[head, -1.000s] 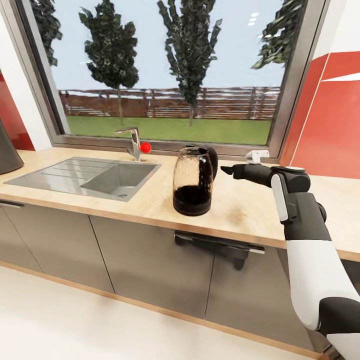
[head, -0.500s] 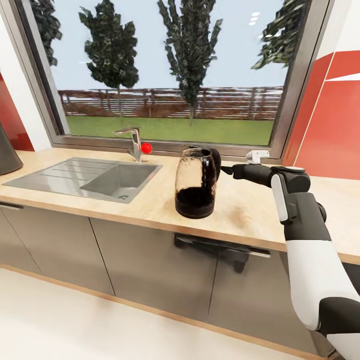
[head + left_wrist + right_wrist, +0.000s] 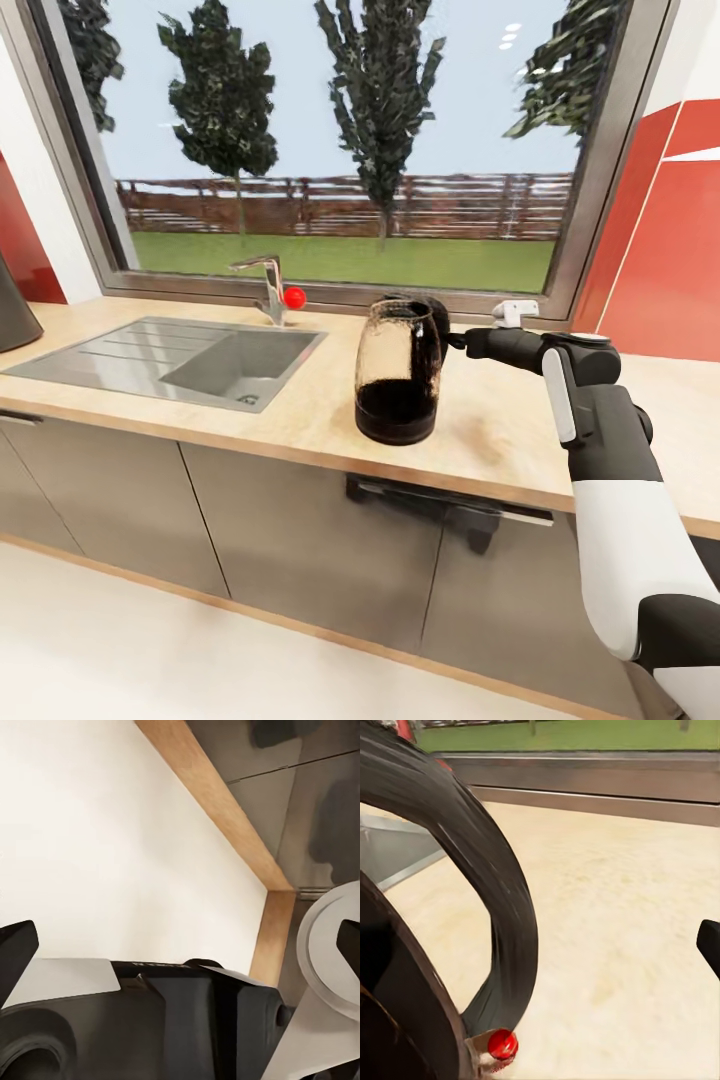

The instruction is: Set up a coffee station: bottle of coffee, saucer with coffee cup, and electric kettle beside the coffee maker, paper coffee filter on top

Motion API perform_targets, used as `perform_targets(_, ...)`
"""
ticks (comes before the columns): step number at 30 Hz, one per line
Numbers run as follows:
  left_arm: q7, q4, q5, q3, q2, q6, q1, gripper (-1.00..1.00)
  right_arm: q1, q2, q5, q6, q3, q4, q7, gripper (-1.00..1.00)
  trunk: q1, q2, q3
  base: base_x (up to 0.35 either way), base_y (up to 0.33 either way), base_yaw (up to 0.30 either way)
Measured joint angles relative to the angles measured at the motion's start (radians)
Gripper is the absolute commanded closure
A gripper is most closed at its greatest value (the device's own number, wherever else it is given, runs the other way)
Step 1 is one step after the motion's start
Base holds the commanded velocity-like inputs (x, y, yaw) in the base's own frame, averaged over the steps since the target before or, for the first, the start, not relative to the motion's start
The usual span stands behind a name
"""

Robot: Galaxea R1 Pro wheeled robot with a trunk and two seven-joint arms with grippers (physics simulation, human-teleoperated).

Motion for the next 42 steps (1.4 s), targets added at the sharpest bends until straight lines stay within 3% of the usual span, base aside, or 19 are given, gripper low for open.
perform_targets(42, 0.000, 0.000, 0.000, 0.000, 0.000, 0.001, 0.000, -1.00, 0.000, 0.000, 0.000, 0.000, 0.000, 0.000, 0.000, -1.00, 0.000, 0.000, 0.000, 0.039, 0.017, 0.000)
